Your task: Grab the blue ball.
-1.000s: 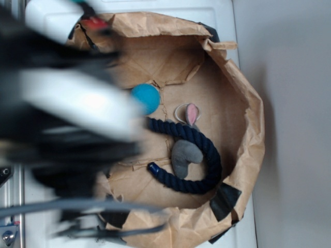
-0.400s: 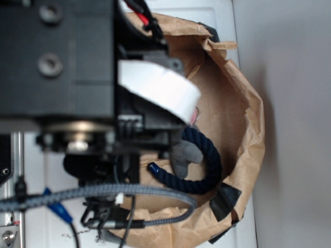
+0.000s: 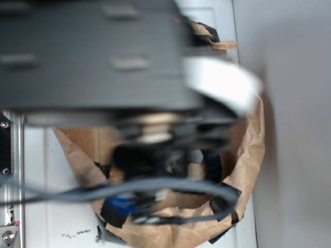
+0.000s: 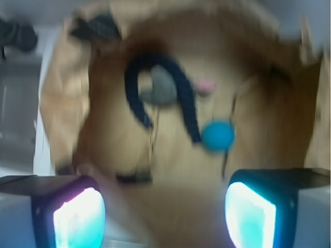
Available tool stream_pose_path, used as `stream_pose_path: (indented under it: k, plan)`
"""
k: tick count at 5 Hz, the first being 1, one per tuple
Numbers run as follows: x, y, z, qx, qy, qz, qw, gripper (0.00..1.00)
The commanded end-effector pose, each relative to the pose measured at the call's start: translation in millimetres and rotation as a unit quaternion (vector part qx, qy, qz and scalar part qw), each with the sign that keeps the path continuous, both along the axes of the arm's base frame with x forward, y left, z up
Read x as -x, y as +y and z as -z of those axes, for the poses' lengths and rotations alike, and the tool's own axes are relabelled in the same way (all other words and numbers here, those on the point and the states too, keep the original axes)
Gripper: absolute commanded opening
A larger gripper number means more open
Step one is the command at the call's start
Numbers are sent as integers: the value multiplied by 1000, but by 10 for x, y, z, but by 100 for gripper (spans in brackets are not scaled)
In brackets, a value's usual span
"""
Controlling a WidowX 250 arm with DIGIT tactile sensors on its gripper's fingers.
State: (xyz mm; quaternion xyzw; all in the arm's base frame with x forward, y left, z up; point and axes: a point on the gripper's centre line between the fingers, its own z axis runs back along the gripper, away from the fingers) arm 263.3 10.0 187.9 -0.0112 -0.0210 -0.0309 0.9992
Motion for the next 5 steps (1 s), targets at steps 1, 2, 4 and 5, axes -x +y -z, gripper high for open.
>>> stream_pose_path:
  k: [1, 2, 4, 5]
  plan:
    - [-343, 274, -21, 33, 3, 73, 997, 100]
    - [-151, 346, 243, 31, 1, 167, 985, 100]
    - [98, 512, 307, 14, -44, 230, 972, 100]
    - [61, 482, 543, 24, -41, 220, 974, 100]
